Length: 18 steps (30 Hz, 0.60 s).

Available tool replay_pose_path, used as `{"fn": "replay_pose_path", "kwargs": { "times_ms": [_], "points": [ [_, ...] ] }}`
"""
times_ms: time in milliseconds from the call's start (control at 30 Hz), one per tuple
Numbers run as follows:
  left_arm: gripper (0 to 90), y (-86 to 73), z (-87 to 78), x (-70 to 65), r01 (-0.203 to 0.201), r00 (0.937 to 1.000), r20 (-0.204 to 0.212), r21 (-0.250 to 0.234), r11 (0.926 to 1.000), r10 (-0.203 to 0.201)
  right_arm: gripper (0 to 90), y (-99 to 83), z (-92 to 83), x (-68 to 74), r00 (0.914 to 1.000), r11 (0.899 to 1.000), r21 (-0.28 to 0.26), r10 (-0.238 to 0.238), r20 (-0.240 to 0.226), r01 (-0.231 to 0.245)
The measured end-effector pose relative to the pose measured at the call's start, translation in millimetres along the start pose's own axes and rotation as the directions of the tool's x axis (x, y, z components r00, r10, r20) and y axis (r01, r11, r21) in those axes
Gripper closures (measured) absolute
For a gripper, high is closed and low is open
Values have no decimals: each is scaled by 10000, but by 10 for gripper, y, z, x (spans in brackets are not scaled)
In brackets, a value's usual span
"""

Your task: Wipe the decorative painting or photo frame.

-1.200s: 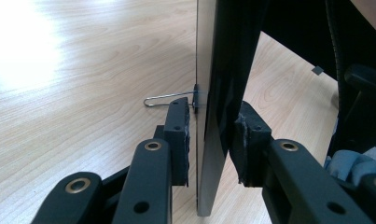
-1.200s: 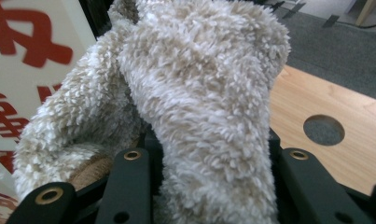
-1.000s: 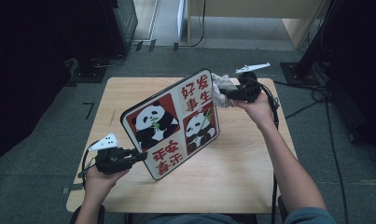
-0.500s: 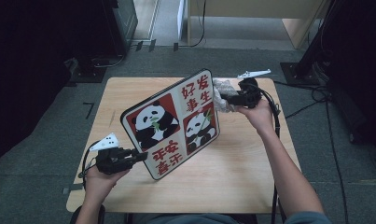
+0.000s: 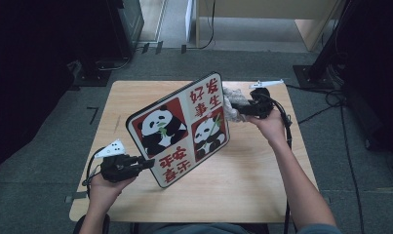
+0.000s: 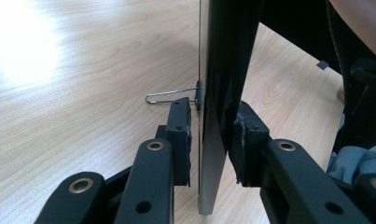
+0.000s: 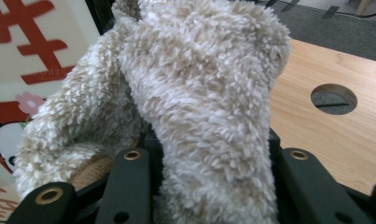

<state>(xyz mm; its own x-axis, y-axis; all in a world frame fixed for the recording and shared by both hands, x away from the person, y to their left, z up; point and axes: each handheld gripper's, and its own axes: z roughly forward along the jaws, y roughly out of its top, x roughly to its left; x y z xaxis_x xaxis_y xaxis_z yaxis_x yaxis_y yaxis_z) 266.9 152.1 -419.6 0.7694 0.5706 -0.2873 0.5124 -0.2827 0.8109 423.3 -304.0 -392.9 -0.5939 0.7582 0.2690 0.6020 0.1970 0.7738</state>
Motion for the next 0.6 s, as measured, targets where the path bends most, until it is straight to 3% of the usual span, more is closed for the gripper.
{"fn": "replay_pose_path", "kwargs": {
  "times_ms": [600],
  "points": [
    [747,7,12,-10,-77,10000,40,74,9999,77,613,-284,95,-71,9998,9998,62,208,13,-208]
  ]
}}
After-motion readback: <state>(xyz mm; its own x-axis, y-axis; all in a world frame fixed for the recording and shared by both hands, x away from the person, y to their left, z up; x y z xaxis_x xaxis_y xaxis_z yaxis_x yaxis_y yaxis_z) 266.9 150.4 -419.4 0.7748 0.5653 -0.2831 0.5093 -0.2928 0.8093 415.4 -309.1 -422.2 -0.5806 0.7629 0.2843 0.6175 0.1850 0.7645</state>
